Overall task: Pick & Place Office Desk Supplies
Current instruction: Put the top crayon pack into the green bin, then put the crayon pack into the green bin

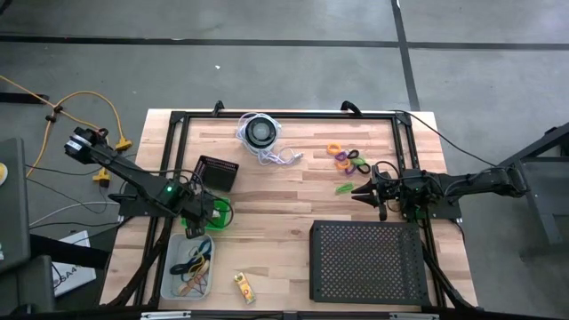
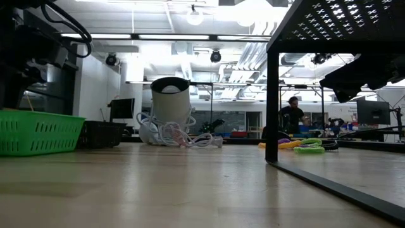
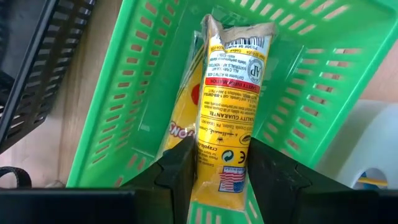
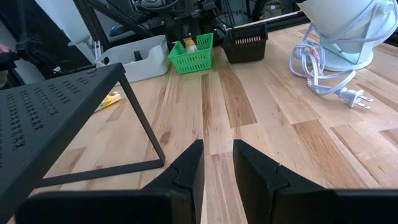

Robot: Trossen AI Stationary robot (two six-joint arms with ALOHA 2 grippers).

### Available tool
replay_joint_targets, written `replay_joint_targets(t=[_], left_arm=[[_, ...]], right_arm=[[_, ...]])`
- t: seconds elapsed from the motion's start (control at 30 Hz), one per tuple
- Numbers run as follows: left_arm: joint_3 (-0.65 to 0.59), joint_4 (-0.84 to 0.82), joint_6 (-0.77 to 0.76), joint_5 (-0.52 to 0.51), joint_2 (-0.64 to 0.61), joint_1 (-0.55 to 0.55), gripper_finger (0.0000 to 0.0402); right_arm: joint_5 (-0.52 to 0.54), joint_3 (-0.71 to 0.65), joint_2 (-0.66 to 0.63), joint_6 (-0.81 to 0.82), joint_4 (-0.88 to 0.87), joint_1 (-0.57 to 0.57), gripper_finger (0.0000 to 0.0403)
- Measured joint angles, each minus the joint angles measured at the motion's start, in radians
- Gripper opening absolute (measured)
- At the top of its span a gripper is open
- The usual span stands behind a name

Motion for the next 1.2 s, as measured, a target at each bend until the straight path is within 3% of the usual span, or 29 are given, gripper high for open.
replay_joint_targets(t=[0.33, 0.67, 0.93, 1.2], left_arm=[[0.0, 0.0, 0.014, 0.001, 0.0, 0.0, 0.0135], [0.0, 0.011, 0.021, 0.001, 0.0, 0.0, 0.0187], [0.0, 0.012, 0.021, 0.001, -0.001, 0.0, 0.0191], [0.04, 0.017, 0.122, -0.018, -0.133, 0.024, 0.0191]], right_arm=[[0.0, 0.0, 0.0, 0.0, 0.0, 0.0, 0.0073], [0.0, 0.0, 0.0, 0.0, 0.0, 0.0, 0.0073], [0.0, 0.0, 0.0, 0.0, -0.001, 0.0, 0.0073], [0.0, 0.0, 0.0, 0.0, -0.001, 0.0, 0.0073]])
